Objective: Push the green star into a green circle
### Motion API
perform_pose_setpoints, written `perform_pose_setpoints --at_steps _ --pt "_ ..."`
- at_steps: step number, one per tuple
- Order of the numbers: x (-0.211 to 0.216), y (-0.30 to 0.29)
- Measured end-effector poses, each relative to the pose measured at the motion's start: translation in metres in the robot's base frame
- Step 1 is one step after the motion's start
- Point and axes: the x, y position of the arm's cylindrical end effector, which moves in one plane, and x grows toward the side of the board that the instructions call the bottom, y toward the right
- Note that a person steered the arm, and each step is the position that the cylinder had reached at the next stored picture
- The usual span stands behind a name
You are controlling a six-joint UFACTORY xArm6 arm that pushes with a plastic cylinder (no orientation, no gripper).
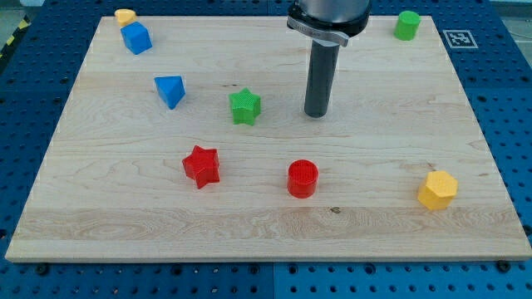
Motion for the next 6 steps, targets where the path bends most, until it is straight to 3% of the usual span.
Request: perform_pose_setpoints --at_steps 3,5,6 --pt "0.011 -0.046" --pt "0.046 -0.056" --pt "0.047 -0.099"
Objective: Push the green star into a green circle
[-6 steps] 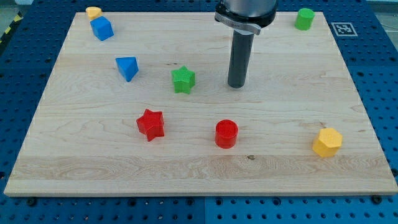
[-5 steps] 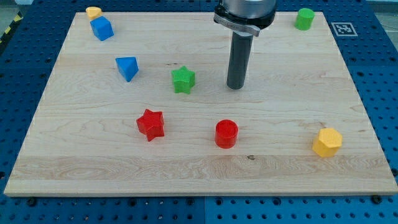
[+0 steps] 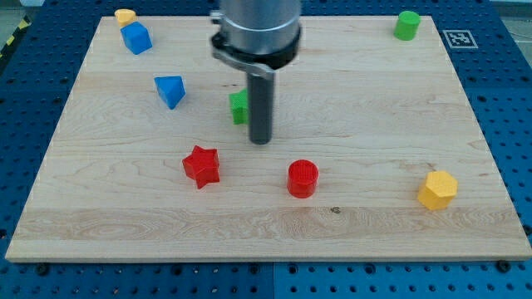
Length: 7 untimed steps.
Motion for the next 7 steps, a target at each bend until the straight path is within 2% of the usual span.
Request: perform_pose_setpoints --at_steps 2,7 --pt "-0.011 -0.051" --pt "-0.017 -0.035"
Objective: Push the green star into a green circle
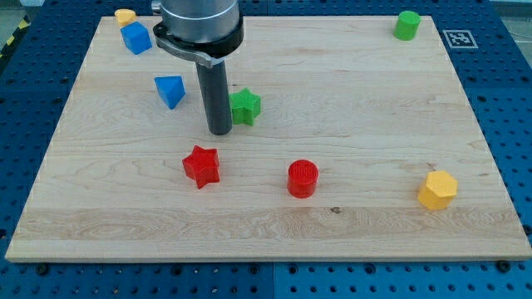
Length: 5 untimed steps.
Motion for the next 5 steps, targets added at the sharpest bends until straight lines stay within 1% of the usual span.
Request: perform_pose_setpoints --at_steps 3,5 --pt "-0.027 0.029" --pt "-0.065 0.029"
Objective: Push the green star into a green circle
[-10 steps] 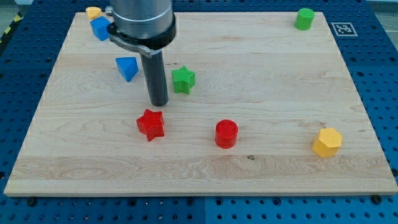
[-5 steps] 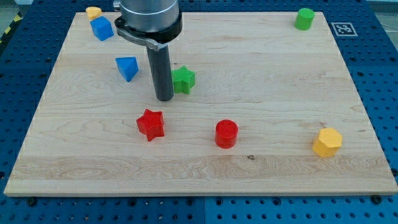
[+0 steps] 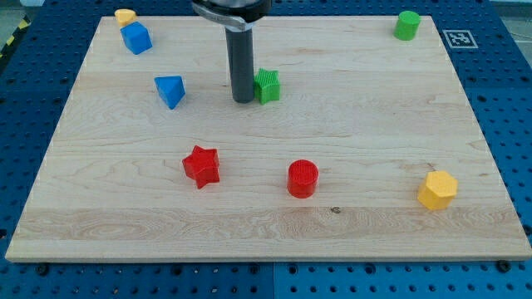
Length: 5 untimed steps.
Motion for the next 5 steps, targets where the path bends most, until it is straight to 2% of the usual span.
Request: perform_pose_setpoints --at_steps 5 --pt "0.0 0.086"
